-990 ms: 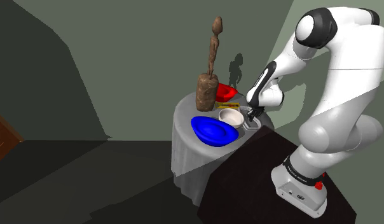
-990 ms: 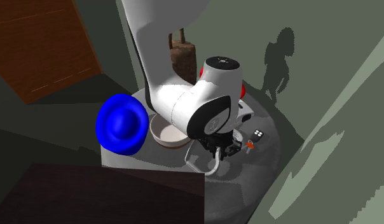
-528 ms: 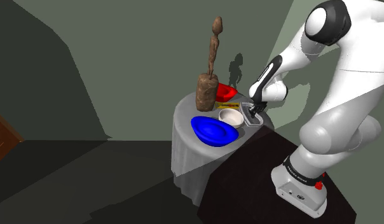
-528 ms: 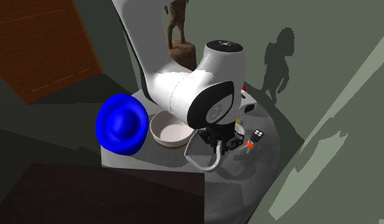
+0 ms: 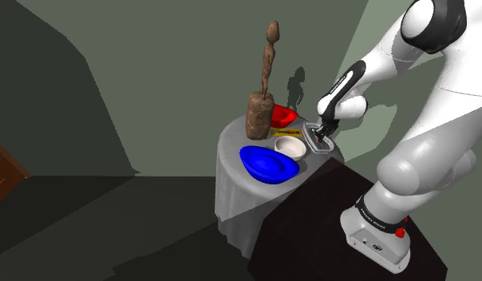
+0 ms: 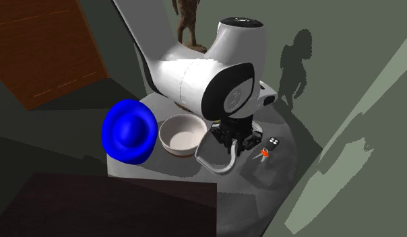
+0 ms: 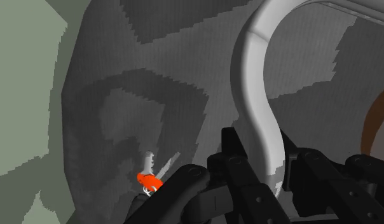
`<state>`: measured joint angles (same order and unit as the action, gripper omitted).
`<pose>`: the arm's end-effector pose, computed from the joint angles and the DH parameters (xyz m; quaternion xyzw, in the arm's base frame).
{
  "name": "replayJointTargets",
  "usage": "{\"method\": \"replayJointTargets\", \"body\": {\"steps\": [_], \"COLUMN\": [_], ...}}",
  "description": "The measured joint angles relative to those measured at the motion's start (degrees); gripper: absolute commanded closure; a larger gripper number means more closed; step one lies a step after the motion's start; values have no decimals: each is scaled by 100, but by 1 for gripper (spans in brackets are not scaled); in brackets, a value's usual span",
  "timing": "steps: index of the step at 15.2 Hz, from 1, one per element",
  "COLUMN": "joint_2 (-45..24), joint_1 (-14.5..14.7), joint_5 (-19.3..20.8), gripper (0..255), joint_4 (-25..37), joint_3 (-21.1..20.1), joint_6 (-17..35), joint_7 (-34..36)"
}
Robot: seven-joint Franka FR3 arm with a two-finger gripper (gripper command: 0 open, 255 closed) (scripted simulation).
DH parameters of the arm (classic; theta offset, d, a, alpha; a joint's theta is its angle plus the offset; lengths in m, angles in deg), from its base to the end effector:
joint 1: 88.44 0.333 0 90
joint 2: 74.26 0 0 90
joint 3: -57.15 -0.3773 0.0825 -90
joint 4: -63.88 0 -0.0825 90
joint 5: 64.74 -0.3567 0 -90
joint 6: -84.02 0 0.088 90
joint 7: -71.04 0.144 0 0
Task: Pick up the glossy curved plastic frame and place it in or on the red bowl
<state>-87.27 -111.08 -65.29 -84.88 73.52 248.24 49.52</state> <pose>0.3476 -0.2863 0.2332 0.9875 -0.1522 0.0073 0.0392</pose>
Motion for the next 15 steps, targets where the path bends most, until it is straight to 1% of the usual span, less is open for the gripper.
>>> {"method": "replayJointTargets", "body": {"steps": [6, 15], "joint_2": [533, 1341], "joint_1": [146, 182], "joint_5": [343, 783], "gripper": [255, 255], "joint_4": [-19, 17], "joint_3": [199, 315], "joint_6": [-499, -1313], "joint_7": [238, 498]}}
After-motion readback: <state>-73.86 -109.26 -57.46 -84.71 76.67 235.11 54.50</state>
